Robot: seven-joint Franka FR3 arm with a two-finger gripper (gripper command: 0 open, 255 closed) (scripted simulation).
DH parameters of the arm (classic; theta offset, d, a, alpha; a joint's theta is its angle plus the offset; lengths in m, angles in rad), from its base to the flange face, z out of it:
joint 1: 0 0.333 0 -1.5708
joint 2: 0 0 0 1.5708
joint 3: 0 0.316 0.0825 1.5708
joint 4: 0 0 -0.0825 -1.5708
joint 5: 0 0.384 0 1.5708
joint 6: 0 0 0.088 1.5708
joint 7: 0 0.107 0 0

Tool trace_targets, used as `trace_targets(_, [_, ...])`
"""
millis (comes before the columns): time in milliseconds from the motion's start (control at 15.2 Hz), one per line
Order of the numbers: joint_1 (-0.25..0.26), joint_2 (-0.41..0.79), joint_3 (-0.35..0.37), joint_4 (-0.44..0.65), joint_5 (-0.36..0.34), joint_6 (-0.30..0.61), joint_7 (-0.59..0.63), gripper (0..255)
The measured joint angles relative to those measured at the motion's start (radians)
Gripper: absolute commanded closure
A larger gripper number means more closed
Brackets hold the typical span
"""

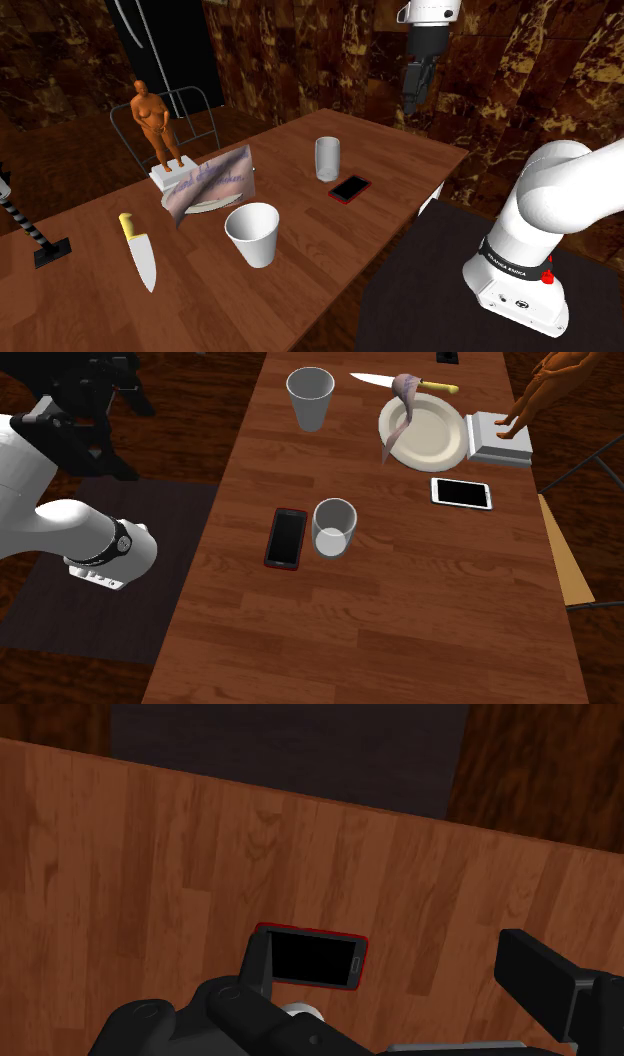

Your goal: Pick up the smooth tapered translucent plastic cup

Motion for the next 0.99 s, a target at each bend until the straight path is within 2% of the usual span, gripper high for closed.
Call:
trace_targets(330, [-0.004,0.096,0.03,0.008,0.014,0.083,0.04,0])
trace_targets(990, [-0.031,0.478,0.099,0.139,0.008,0.316,0.16,0])
